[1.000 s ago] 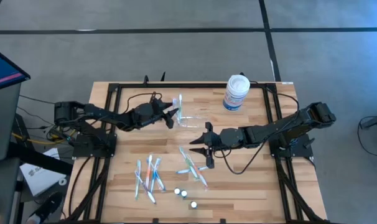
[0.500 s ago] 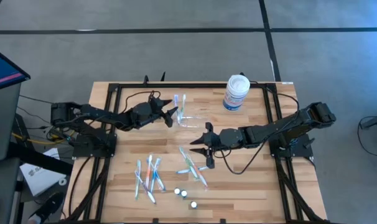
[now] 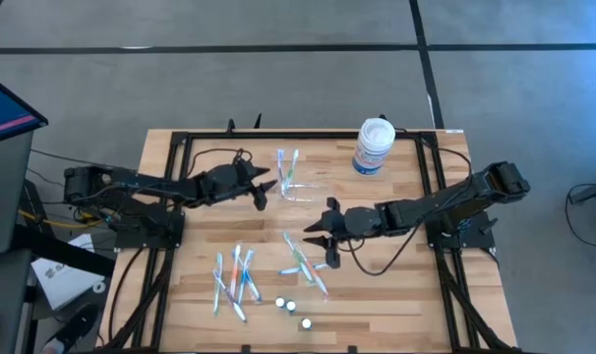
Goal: Pick & Place toothbrushing station
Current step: Put the right orange toothbrush into the transparent organizer
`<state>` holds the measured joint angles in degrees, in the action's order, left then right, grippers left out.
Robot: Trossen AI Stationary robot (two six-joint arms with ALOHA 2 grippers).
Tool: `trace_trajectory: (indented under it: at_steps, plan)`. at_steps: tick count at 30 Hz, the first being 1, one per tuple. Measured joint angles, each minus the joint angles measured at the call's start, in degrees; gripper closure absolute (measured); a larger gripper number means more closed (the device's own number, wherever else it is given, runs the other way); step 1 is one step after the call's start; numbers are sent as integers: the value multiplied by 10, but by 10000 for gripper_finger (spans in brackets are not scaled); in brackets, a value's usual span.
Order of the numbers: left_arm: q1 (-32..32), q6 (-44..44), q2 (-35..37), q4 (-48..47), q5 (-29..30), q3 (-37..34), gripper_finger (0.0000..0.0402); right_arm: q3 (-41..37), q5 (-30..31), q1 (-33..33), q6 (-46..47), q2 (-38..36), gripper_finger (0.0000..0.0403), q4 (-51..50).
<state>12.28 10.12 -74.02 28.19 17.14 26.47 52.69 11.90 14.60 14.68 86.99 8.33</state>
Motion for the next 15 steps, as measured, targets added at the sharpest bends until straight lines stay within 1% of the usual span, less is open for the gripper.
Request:
trace_trajectory:
  at_steps: [2, 4, 6, 8, 15]
  plan:
    - [-11, 7, 0, -1, -15, 0, 188, -2, -1, 5, 9, 11, 290, -18]
    - [-23, 9, 0, -2, -25, 0, 189, 1, -2, 9, 21, 32, 290, -6]
    - [-37, 9, 0, -2, -26, 0, 189, -1, -3, 13, 33, 50, 290, -15]
    - [-48, 9, 0, -2, -26, 0, 189, -1, -3, 15, 47, 74, 290, -1]
    - [-89, 10, 0, -6, -26, 0, 189, -1, -3, 10, 96, 117, 290, 6]
